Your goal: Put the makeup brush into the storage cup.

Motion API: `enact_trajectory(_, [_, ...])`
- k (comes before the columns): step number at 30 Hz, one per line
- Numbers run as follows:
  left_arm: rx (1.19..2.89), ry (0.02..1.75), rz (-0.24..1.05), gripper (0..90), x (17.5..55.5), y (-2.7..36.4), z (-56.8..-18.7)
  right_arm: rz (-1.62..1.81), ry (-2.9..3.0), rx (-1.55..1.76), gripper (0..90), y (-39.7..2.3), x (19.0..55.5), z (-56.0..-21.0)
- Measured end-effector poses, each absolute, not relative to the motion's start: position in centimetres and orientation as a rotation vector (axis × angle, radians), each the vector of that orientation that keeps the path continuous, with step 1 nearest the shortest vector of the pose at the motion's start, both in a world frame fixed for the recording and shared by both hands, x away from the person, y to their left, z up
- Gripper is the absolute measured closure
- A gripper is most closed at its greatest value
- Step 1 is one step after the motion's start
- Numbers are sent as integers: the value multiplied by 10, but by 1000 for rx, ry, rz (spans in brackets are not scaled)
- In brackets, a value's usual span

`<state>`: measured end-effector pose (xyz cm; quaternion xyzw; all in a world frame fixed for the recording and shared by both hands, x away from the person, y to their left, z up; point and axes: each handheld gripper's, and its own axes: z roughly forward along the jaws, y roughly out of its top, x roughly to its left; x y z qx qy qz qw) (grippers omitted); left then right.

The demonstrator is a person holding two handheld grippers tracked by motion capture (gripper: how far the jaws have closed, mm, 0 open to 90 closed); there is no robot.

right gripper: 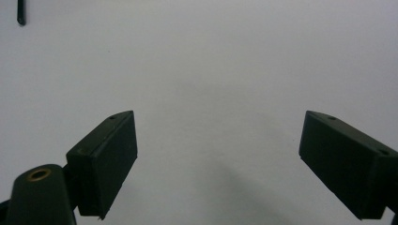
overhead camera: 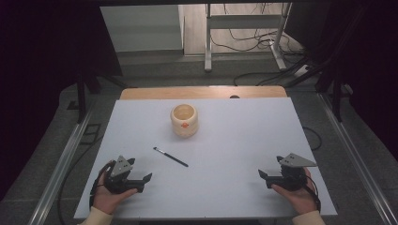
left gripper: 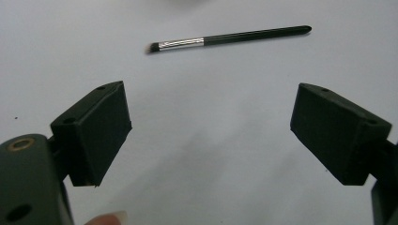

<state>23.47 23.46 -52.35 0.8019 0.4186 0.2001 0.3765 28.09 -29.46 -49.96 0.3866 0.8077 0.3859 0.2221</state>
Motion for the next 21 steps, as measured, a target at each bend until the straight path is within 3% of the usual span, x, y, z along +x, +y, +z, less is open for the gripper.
enact_trajectory(21, [2086, 1009, 530, 126, 236, 235, -508, 1089, 2218, 1072, 117, -296, 280, -497])
